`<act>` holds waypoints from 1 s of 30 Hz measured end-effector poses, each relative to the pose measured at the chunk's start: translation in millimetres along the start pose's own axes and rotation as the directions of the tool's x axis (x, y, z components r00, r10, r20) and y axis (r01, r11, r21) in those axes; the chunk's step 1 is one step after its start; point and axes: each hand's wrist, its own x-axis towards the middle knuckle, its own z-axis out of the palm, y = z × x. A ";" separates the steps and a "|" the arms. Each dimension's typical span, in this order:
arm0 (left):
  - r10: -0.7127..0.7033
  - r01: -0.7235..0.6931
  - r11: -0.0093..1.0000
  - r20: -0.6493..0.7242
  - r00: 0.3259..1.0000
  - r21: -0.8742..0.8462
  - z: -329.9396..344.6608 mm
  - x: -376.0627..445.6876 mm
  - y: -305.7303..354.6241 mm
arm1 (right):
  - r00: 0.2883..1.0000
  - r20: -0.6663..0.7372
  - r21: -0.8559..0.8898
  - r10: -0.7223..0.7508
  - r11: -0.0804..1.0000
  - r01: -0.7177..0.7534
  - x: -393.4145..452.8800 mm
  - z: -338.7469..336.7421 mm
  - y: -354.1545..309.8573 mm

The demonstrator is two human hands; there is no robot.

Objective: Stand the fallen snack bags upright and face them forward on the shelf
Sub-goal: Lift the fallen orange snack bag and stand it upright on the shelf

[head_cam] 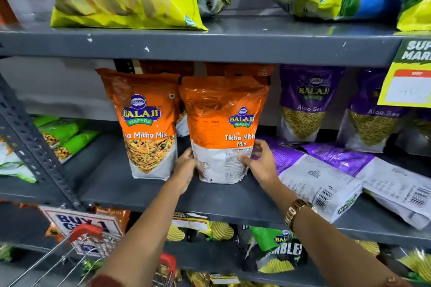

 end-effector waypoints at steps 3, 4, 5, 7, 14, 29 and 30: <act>-0.055 0.027 0.962 -0.094 0.994 -0.273 -0.2 4.3 10.4 | 0.967 -0.109 -0.117 -0.232 0.968 0.220 -9.7 -3.9 10.3; -0.060 0.019 0.952 -0.125 0.990 -0.304 2.3 5.8 13.5 | 0.953 -0.108 -0.158 -0.283 0.951 0.265 -12.6 -4.0 13.7; -0.061 0.018 0.955 -0.137 0.989 -0.297 6.1 6.8 16.1 | 0.949 -0.083 -0.182 -0.305 0.941 0.287 -14.7 -2.8 16.3; -0.037 0.014 0.977 -0.105 0.994 -0.214 13.6 6.3 17.0 | 0.956 -0.014 -0.200 -0.294 0.937 0.286 -16.4 3.4 18.3; -0.011 -0.003 0.998 -0.215 0.977 -0.062 -7.7 -3.4 1.5 | 0.968 0.225 -0.057 -0.107 0.991 0.122 2.2 12.1 15.8; -0.022 0.031 0.998 -0.163 0.986 0.054 13.4 0.8 15.8 | 0.856 0.446 -0.104 -0.261 0.935 0.339 -25.0 11.1 23.1; 0.032 -0.009 0.995 -0.245 0.969 0.095 8.8 0.0 12.7 | 0.847 0.498 -0.040 -0.186 0.971 0.237 -20.7 10.2 24.4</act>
